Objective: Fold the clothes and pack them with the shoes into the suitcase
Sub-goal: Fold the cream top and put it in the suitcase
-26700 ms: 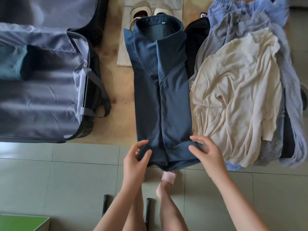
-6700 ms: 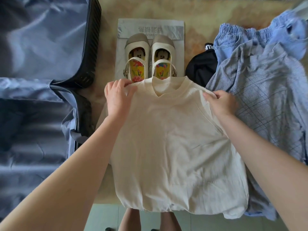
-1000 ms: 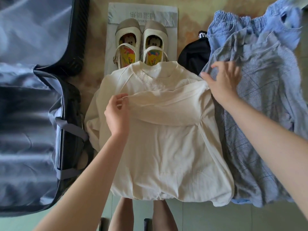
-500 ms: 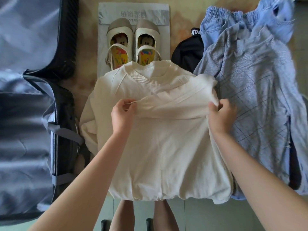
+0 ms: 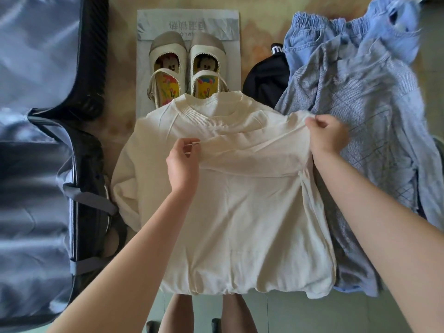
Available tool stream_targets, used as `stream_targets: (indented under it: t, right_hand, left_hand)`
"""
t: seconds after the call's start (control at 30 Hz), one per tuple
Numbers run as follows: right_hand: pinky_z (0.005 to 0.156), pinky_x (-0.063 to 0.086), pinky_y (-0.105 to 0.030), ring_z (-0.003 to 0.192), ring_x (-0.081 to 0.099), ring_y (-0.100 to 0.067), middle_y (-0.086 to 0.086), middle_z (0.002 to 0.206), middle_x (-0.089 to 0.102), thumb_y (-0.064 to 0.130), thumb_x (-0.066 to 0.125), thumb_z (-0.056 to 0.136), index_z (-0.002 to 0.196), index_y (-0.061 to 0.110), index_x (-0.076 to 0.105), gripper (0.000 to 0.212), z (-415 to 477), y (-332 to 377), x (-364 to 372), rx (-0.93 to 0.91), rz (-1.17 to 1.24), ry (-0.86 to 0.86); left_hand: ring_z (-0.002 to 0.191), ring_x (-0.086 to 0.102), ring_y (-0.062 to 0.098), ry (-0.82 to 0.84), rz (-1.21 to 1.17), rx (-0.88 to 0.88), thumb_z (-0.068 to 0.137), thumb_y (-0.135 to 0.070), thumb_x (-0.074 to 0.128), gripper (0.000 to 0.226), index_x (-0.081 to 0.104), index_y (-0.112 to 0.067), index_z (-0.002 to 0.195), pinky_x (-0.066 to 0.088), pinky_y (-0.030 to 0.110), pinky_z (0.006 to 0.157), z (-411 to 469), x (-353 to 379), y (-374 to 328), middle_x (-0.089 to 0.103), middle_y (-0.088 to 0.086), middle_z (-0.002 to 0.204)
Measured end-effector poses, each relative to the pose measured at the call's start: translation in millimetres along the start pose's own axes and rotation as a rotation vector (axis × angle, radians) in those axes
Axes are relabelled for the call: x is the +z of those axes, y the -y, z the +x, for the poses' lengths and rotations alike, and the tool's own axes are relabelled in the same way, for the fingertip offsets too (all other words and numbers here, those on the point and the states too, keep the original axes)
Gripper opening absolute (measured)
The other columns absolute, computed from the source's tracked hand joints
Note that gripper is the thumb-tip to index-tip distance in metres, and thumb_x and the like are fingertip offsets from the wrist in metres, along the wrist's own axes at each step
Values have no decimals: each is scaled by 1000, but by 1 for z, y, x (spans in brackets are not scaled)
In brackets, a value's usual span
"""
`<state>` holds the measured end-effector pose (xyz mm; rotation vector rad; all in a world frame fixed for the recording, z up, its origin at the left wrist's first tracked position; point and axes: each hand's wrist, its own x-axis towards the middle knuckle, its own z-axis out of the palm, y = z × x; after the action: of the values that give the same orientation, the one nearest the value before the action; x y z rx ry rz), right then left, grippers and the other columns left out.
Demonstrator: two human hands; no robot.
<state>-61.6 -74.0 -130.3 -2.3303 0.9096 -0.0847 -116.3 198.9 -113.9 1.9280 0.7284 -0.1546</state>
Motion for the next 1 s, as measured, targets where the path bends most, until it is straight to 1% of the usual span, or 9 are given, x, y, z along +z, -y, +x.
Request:
stream_targets:
  t: [0.13, 0.27, 0.47, 0.53, 0.6, 0.7, 0.83, 0.93, 1.0]
  right_hand:
    - [96, 39, -37, 101, 59, -29, -4, 97, 71, 24, 58, 86, 101, 15, 69, 21, 6, 4, -1, 61, 92, -137]
    - [94, 44, -41, 88, 64, -21, -5, 94, 73, 22, 61, 85, 101, 15, 69, 20, 6, -7, -1, 49, 123, -57]
    - [84, 47, -44, 75, 56, -17, -4, 81, 66, 31, 62, 81, 95, 6, 64, 29, 13, -14, -2, 22, 243, -110]
    - [85, 47, -43, 80, 57, -16, 0, 84, 62, 31, 63, 84, 100, 3, 63, 32, 13, -13, -2, 38, 290, -92]
    - [90, 46, -42, 93, 60, -22, 2, 90, 61, 41, 65, 81, 105, 7, 62, 42, 4, -15, -4, 24, 266, -60]
    - [87, 45, -50, 94, 58, -31, -1, 93, 64, 49, 68, 72, 99, 13, 61, 47, -24, -27, -13, -124, 178, -41]
    - [83, 35, -43, 88, 54, -34, -8, 91, 64, 35, 81, 68, 90, 10, 61, 39, -78, -60, -28, -261, -34, 36]
    - [78, 32, -39, 86, 51, -34, -7, 85, 63, 25, 82, 68, 84, 12, 63, 28, -102, -83, -32, -265, -195, 9]
    - [77, 34, -40, 81, 49, -32, -7, 78, 64, 23, 78, 73, 79, 13, 65, 18, -107, -87, -33, -262, -211, -29]
  left_hand:
    - [70, 62, 12, -35, -58, 6, 91, -19, 59, 8, 65, -24, 91, 57, 46, 68, -1, 1, -2, 65, -7, 83]
    - [57, 61, 10, -99, -38, 33, 89, -23, 61, 7, 64, -29, 86, 57, 45, 65, 0, 1, -10, 67, -11, 80]
    - [73, 65, 13, -170, 61, 54, 85, -25, 63, 2, 63, -27, 86, 54, 40, 74, 3, 4, -17, 67, -14, 82]
    - [79, 64, 14, -161, 60, 63, 80, -26, 69, 13, 60, -26, 90, 54, 42, 74, 2, 4, -15, 65, -13, 88]
    - [81, 63, 16, -138, 44, 47, 76, -25, 73, 25, 56, -25, 93, 54, 44, 74, 1, 4, -12, 62, -11, 89]
    - [77, 61, 11, -85, 131, 66, 80, -20, 69, 16, 57, -23, 90, 51, 35, 73, -9, 2, -7, 64, -9, 90]
    - [77, 59, 9, -9, 248, 196, 83, -18, 67, 9, 65, -21, 92, 44, 26, 67, -28, 7, -1, 63, -7, 93]
    - [81, 59, 8, 141, 276, 332, 85, -12, 63, 14, 68, -21, 94, 50, 30, 75, -38, 21, 0, 64, -7, 95]
    - [99, 60, 15, 254, 352, 520, 86, -8, 61, 23, 70, -19, 103, 48, 32, 86, -45, 36, -3, 67, -2, 106]
